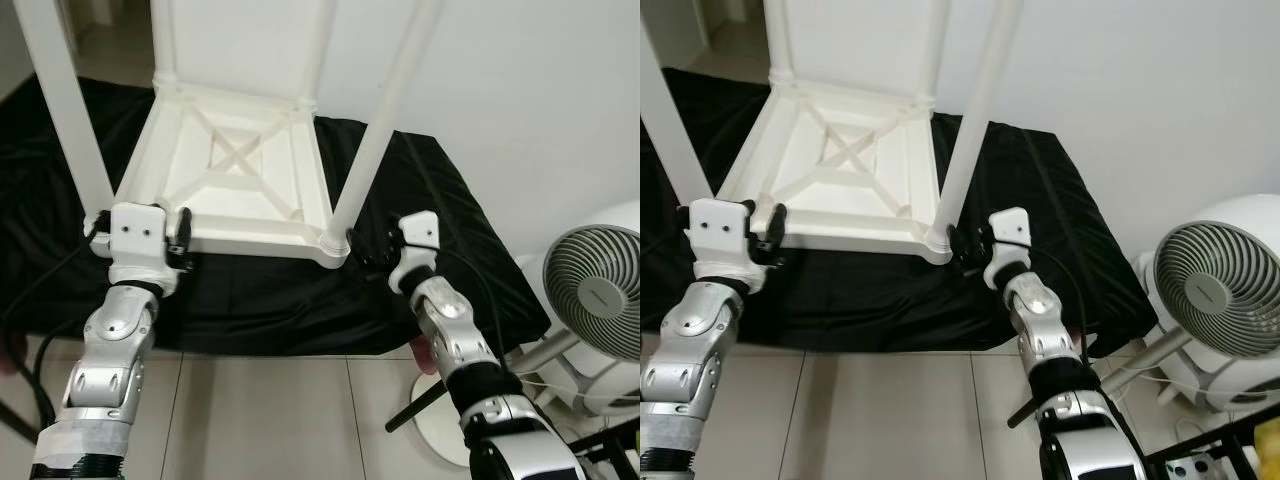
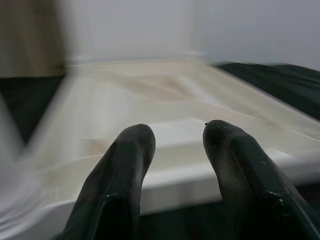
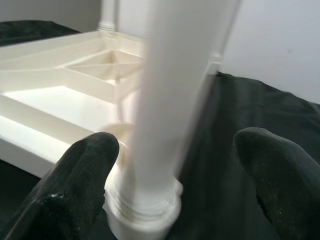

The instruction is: Building children table

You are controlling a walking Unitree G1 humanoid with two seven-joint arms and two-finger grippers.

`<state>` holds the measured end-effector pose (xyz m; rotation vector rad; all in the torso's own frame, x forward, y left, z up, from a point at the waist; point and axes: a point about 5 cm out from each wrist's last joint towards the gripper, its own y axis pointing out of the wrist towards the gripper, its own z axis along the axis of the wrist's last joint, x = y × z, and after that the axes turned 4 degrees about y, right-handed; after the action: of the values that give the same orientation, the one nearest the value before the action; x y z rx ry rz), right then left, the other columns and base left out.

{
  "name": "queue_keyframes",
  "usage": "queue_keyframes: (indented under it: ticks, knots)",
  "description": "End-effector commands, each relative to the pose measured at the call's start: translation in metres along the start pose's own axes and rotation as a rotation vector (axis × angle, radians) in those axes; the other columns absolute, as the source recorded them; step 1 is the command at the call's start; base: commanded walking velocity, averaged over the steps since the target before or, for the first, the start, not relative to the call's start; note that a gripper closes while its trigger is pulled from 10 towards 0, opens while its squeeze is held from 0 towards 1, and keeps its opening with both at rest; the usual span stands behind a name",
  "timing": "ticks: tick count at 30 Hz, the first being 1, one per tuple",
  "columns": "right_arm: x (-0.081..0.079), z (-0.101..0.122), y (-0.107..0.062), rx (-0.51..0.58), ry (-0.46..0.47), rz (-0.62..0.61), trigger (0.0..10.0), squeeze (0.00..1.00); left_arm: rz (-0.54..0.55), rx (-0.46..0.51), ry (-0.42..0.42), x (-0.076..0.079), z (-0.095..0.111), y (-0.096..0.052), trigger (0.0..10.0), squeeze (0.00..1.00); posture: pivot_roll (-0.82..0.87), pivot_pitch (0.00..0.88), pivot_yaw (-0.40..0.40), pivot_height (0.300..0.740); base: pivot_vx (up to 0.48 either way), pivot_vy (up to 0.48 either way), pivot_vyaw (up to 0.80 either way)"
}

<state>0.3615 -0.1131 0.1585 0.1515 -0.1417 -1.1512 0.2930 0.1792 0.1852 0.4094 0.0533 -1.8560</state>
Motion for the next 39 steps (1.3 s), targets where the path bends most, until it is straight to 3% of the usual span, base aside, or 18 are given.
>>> queue_keyframes:
  ticks: [1,4,7,10,22,31,32,33,35,36,37,39]
  knots:
    - [0.004,-0.006,-0.003,-0.022,0.001,-0.021,10.0,0.00,-0.082,0.016,-0.008,0.009,0.004,0.001,10.0,0.00,0.11,0.050,-0.206,0.740,0.000,0.000,0.00]
    - [0.001,-0.002,0.004,-0.013,0.015,-0.034,10.0,0.00,-0.146,0.032,-0.001,0.018,0.010,-0.004,10.0,0.00,0.12,0.060,-0.215,0.740,0.000,0.000,0.00]
    - [-0.007,0.005,0.018,0.003,0.065,-0.042,10.0,0.00,-0.286,0.056,0.009,0.034,0.019,-0.016,10.0,0.00,0.15,0.076,-0.231,0.740,0.000,0.000,0.00]
    - [-0.015,0.011,0.029,0.014,0.086,-0.047,10.0,0.00,-0.336,0.041,0.027,0.041,0.020,-0.021,10.0,0.00,0.16,0.083,-0.234,0.740,0.000,0.000,0.00]
    - [-0.022,0.039,0.052,0.096,0.164,-0.103,10.0,0.00,-0.411,0.010,0.026,0.050,0.028,-0.032,10.0,0.00,0.18,0.096,-0.247,0.740,0.000,0.000,0.00]
    - [-0.024,0.043,0.059,0.105,0.167,-0.147,10.0,0.00,-0.442,-0.003,0.020,0.056,0.031,-0.036,10.0,0.00,0.17,0.098,-0.250,0.740,0.000,0.000,0.00]
    - [-0.024,0.046,0.060,0.118,0.176,-0.148,6.4,0.00,-0.443,-0.005,0.021,0.056,0.031,-0.036,10.0,0.00,0.17,0.100,-0.252,0.740,0.000,0.000,0.00]
    - [-0.024,0.049,0.061,0.130,0.154,-0.157,0.0,0.00,-0.443,-0.006,0.022,0.056,0.032,-0.036,10.0,0.00,0.17,0.102,-0.253,0.740,0.000,0.000,0.00]
    - [-0.024,0.051,0.062,0.137,0.140,-0.172,0.0,0.00,-0.441,-0.006,0.020,0.056,0.033,-0.036,10.0,0.00,0.17,0.103,-0.253,0.740,0.000,0.000,0.00]
    - [-0.022,0.054,0.063,0.144,0.135,-0.186,4.3,0.00,-0.440,-0.009,0.021,0.056,0.034,-0.035,10.0,0.00,0.17,0.103,-0.253,0.740,0.000,0.000,0.00]
    - [-0.021,0.056,0.064,0.148,0.125,-0.198,10.0,0.00,-0.438,-0.010,0.021,0.055,0.034,-0.035,10.0,0.00,0.17,0.101,-0.253,0.740,0.000,0.000,0.00]
    - [-0.020,0.057,0.064,0.152,0.125,-0.201,10.0,0.00,-0.436,-0.013,0.022,0.055,0.034,-0.034,10.0,0.00,0.17,0.102,-0.252,0.740,0.000,0.000,0.00]
